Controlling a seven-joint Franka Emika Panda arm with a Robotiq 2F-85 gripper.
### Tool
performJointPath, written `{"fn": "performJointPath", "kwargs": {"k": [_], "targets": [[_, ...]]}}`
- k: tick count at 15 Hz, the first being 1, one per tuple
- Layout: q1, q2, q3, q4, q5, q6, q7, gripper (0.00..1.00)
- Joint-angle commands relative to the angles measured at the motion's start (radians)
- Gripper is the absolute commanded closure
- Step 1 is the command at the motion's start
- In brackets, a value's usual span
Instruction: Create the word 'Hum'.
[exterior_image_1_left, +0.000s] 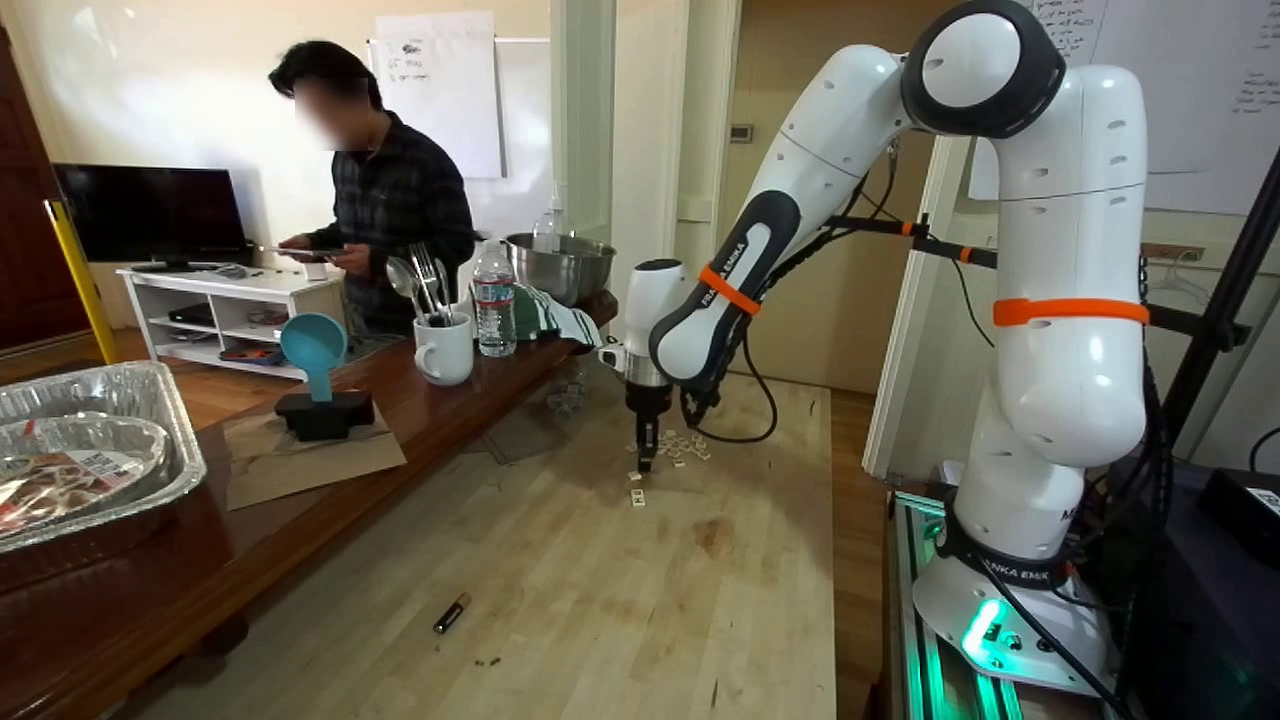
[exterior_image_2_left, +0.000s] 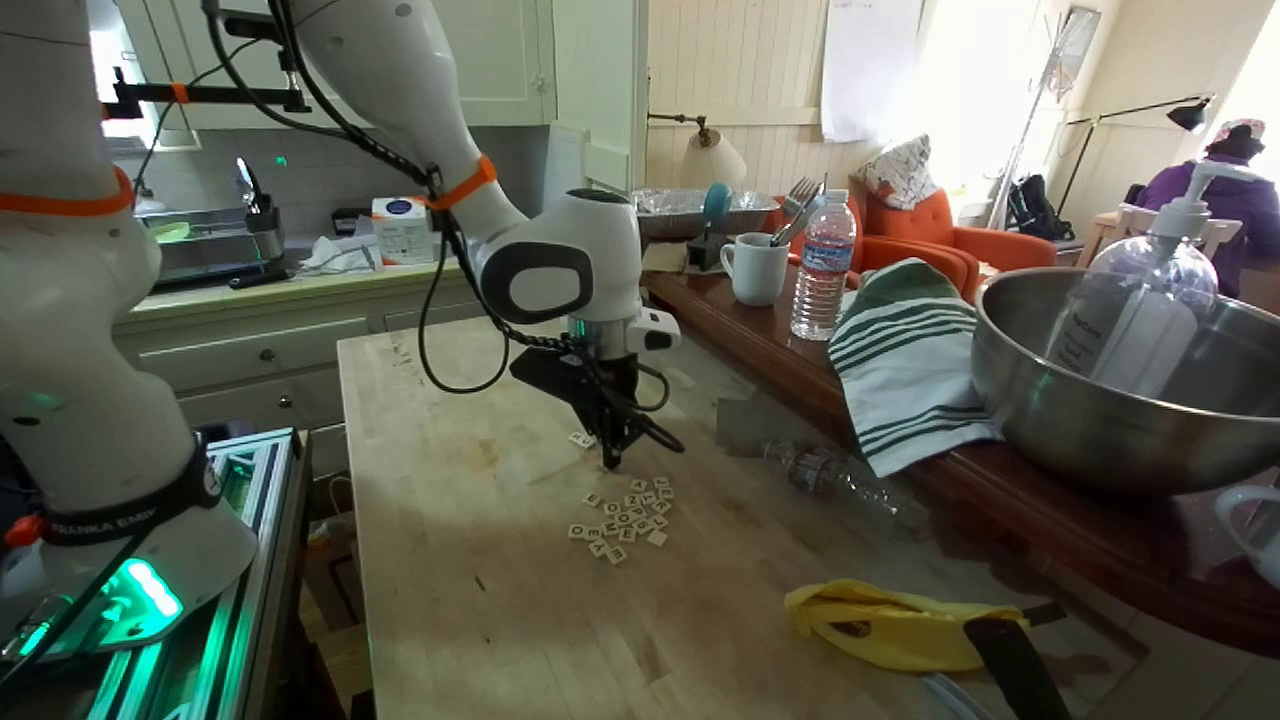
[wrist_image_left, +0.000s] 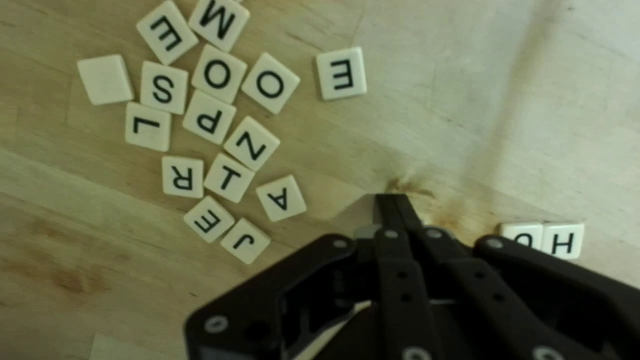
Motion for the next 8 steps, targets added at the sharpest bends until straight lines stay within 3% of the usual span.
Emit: {"fn": "performJointPath", "kwargs": {"k": [1, 3, 8], "targets": [[-0.008, -0.032, -0.029, -0.034, -0.041, 0.002, 0.041, 1.00], [-0.003, -0.042, -0.047, -0.039, -0.060, -0.008, 0.059, 1.00], [-0.017, -0.061, -0.012, -0.047, 0.012, 0.027, -0.004, 1.00]]}}
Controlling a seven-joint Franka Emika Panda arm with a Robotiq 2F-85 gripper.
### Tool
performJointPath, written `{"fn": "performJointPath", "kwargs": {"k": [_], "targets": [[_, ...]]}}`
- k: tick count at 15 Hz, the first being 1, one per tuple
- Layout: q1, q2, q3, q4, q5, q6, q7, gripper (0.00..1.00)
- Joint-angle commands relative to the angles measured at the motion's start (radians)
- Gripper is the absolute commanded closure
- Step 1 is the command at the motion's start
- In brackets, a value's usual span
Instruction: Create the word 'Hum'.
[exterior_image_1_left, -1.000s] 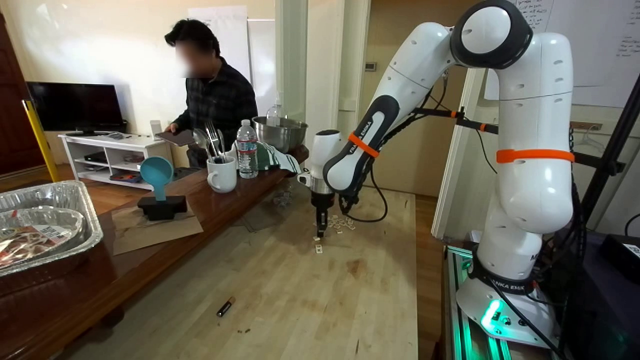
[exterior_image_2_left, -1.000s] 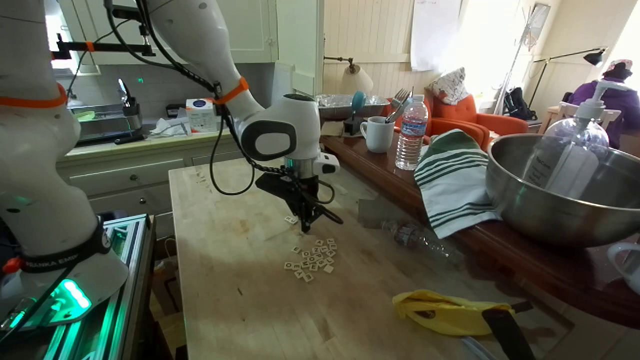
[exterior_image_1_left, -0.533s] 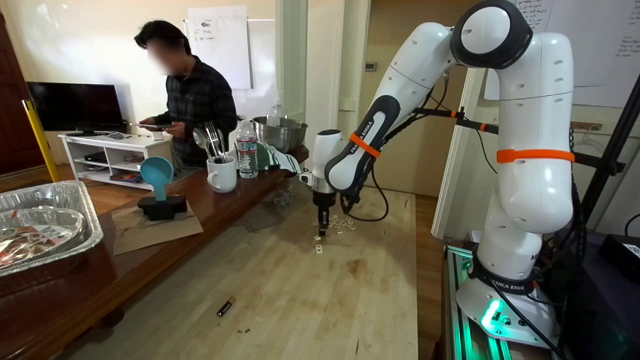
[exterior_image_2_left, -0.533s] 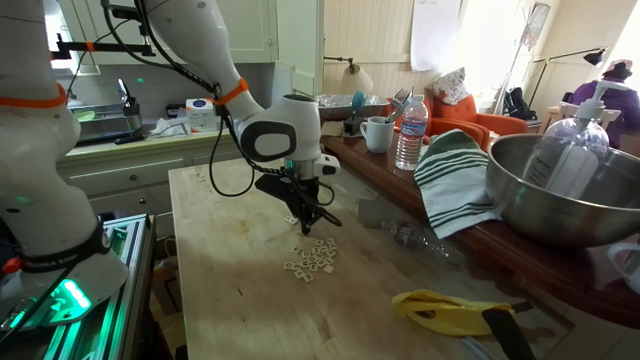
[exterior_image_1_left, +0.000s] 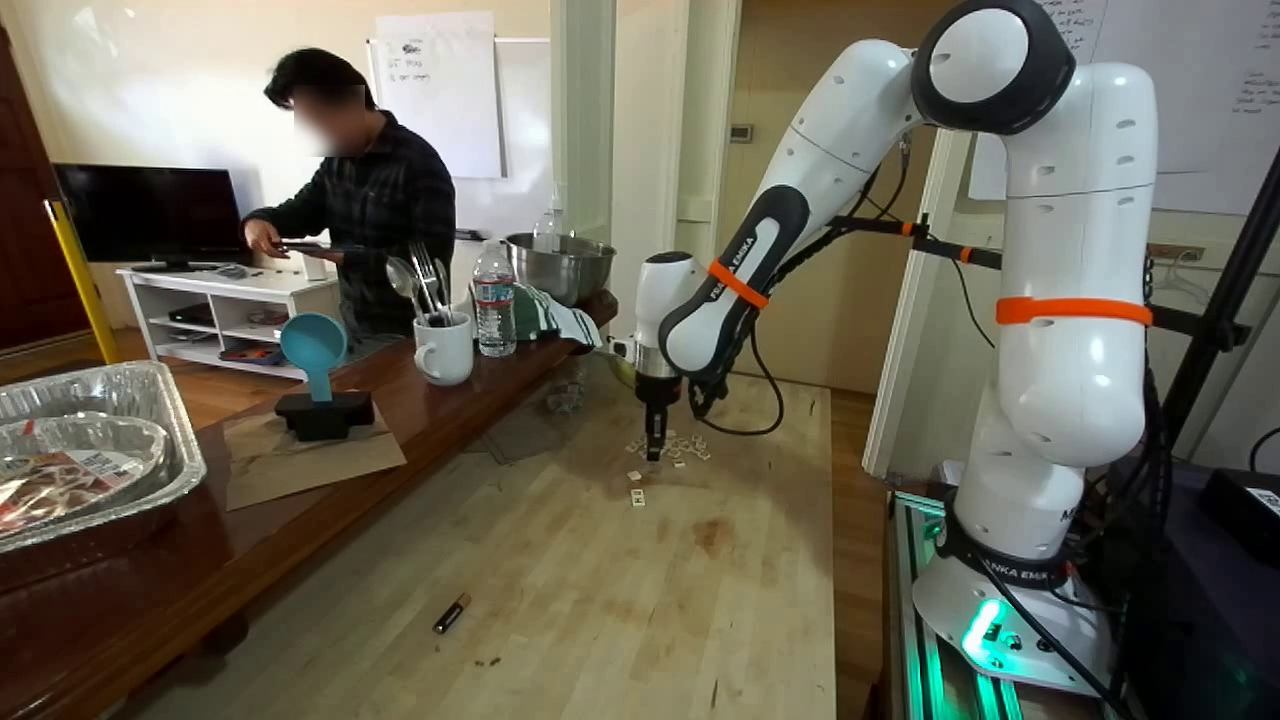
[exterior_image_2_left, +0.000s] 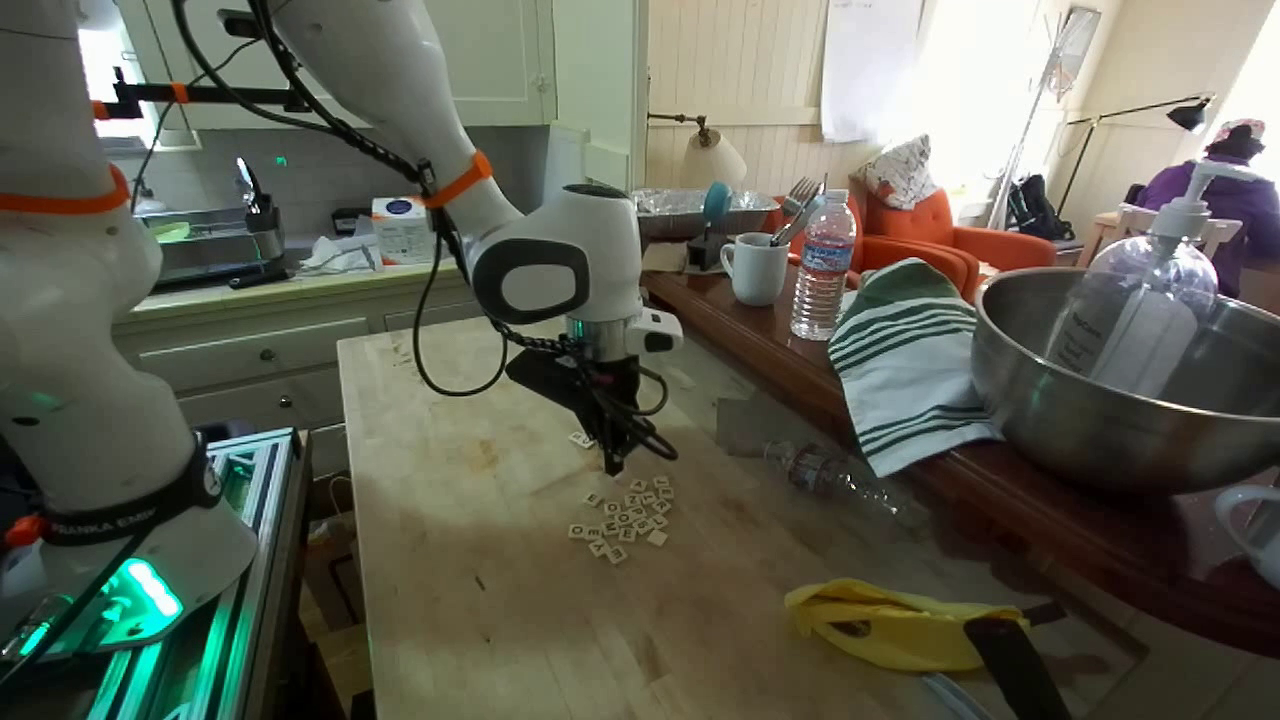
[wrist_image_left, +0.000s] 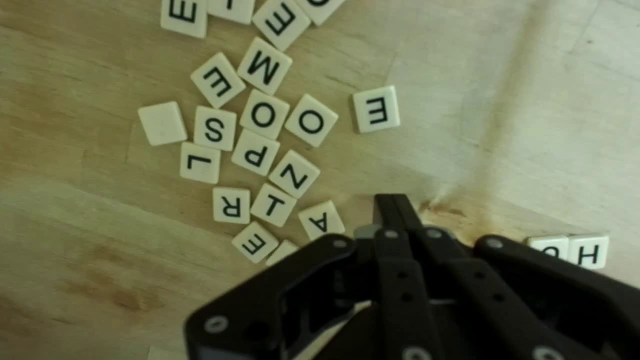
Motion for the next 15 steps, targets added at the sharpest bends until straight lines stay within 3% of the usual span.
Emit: {"fn": "performJointPath", "kwargs": {"k": [1, 15], "targets": [[-0.010, -0.023, 0.031, -0.021, 0.039, 0.027, -0.033, 1.00], [-0.062, 0.079, 0.135, 0.034, 0.218, 0.097, -0.202, 1.00]]}}
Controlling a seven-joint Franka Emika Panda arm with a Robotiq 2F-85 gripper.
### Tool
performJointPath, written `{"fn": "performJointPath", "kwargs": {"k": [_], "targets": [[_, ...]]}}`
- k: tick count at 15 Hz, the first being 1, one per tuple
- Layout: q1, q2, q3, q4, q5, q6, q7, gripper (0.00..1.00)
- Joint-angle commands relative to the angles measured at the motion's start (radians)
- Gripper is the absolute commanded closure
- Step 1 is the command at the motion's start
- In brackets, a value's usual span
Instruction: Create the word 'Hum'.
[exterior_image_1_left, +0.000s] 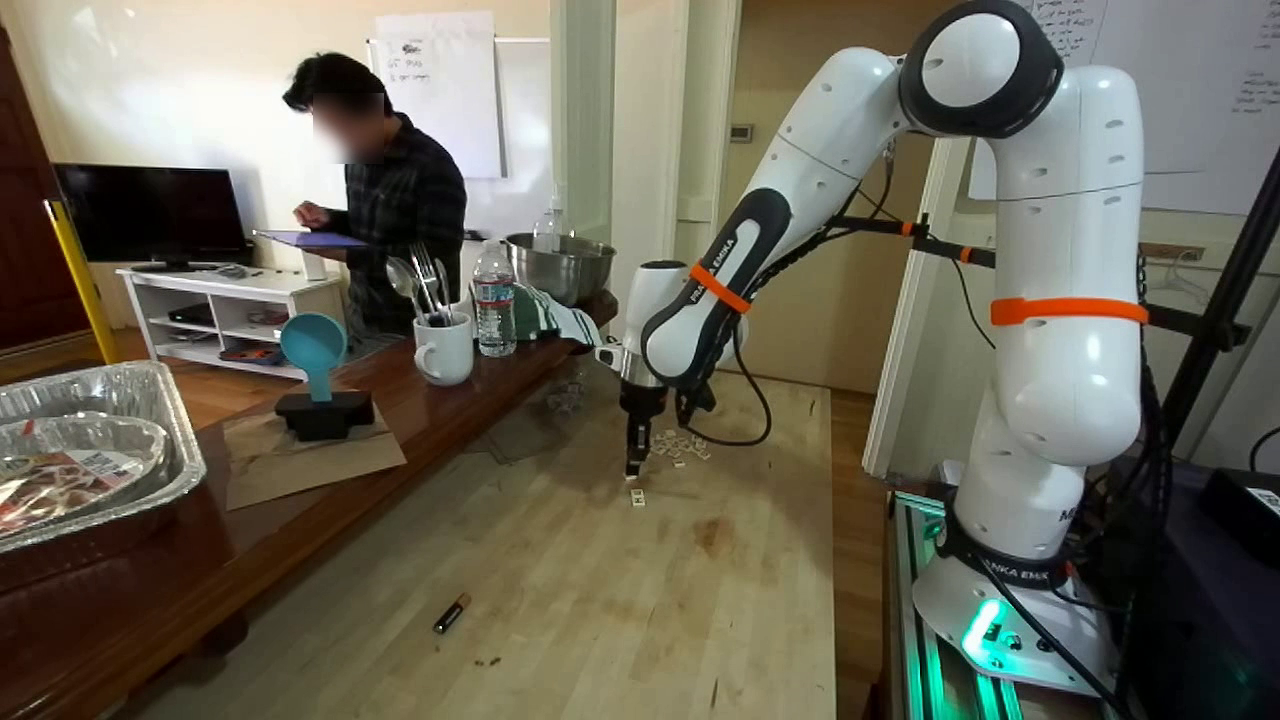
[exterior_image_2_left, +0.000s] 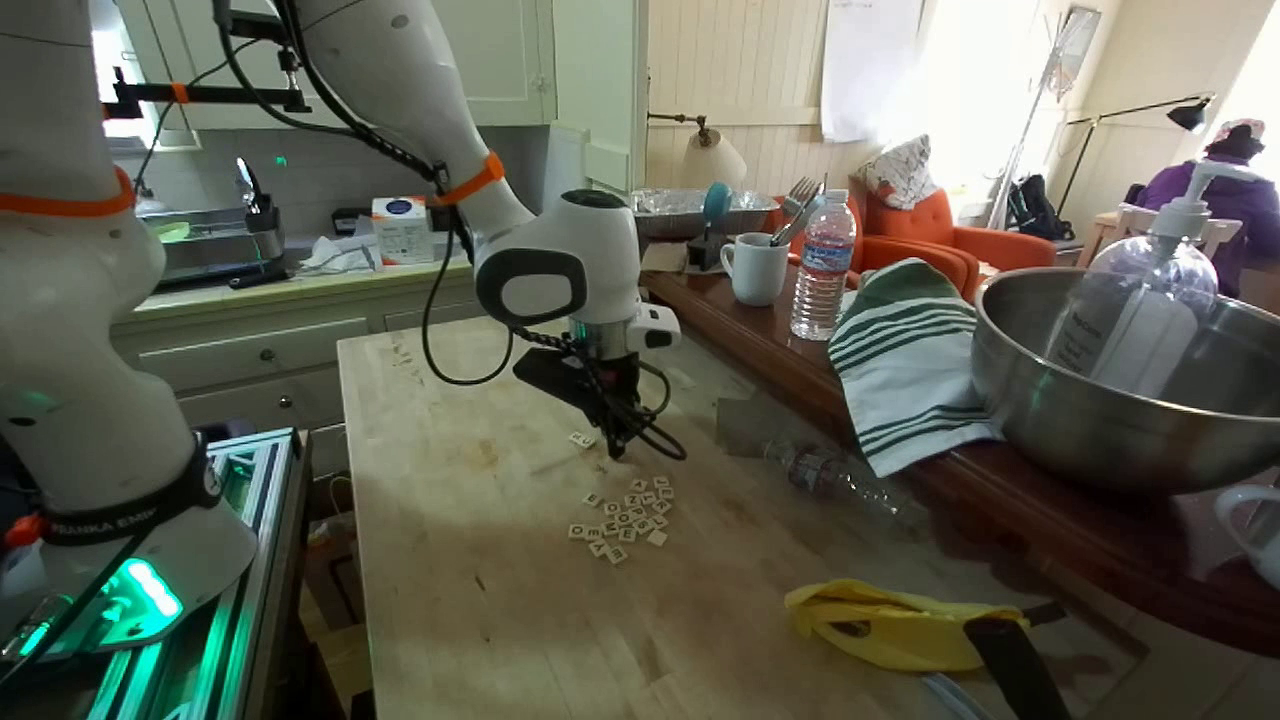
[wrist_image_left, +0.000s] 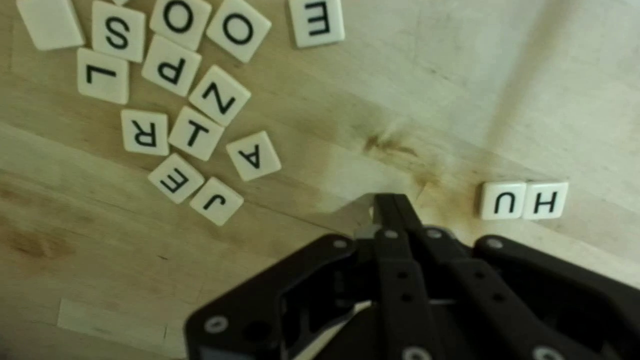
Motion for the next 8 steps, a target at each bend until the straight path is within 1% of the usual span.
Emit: {"fn": "performJointPath", "kwargs": {"k": [1, 5, 8], "targets": [[-0.026, 0.040, 0.026, 0.022, 0.033, 0.020, -0.041, 1.00], [-0.005, 0.057, -0.013, 0.043, -0.049, -0.064, -0.005, 1.00], [0.020, 0.057, -0.060, 0.052, -0.156, -0.148, 0.051, 1.00]]}}
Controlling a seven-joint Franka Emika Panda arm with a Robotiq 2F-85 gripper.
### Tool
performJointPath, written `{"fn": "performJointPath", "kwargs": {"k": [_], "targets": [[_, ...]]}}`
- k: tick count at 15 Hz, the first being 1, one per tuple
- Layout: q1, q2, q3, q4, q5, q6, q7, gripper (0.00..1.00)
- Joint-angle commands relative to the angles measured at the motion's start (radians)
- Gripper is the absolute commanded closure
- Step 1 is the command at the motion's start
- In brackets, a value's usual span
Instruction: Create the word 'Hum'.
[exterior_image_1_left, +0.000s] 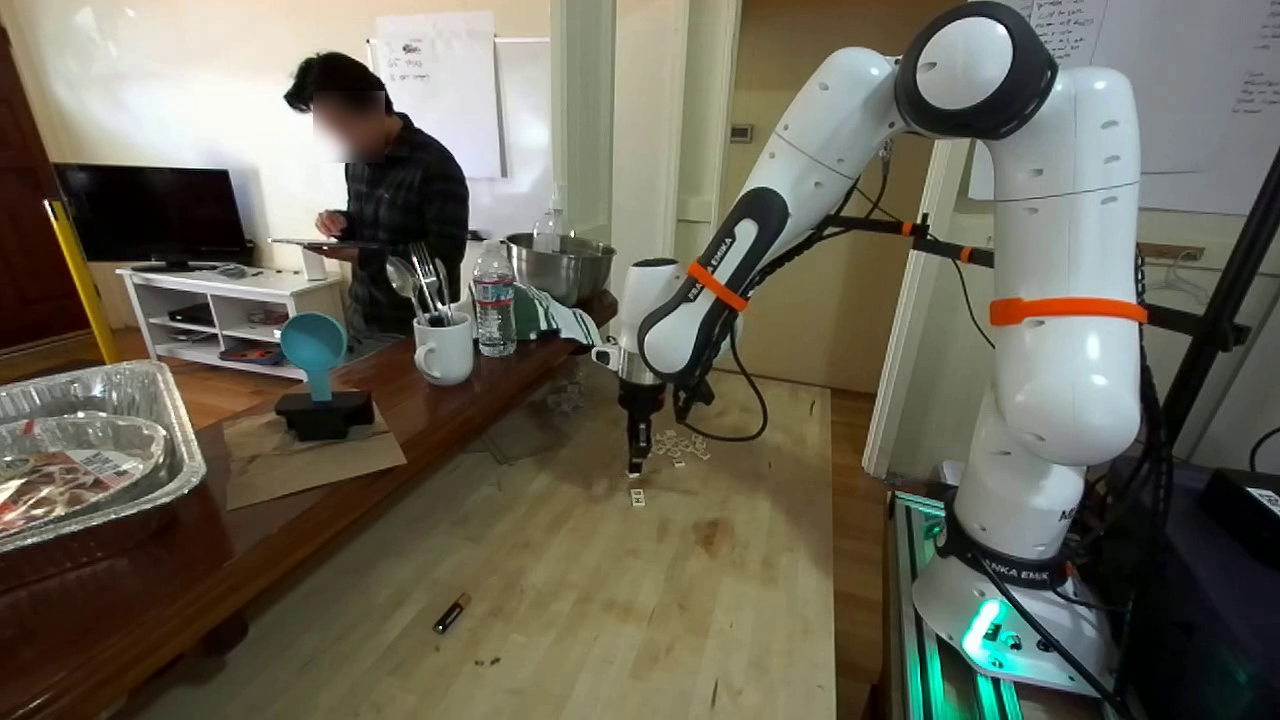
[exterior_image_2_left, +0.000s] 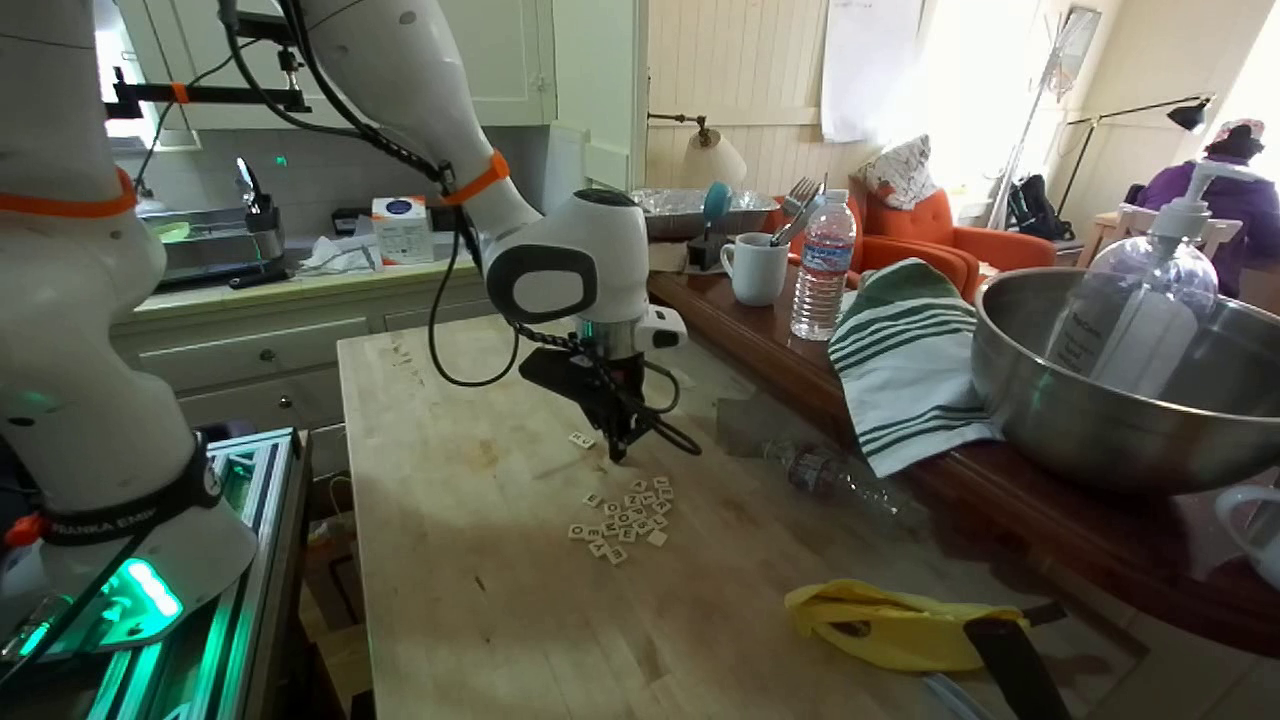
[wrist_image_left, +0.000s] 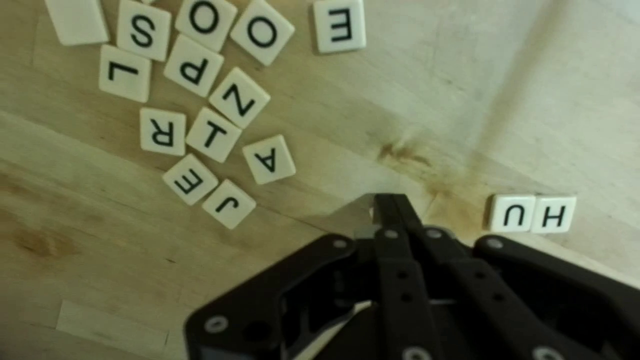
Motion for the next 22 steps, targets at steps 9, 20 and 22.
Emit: {"fn": "performJointPath", "kwargs": {"k": [9, 20, 22], "targets": [[0.036, -0.011, -0.105, -0.045, -0.326, -0.213, 0.081, 1.00], [-0.026, -0.128, -0.156, -0.172, -0.229, -0.033, 0.141, 1.00], [-0.040, -0.134, -0.156, -0.190, -0.159, 0.029, 0.127, 1.00]]}}
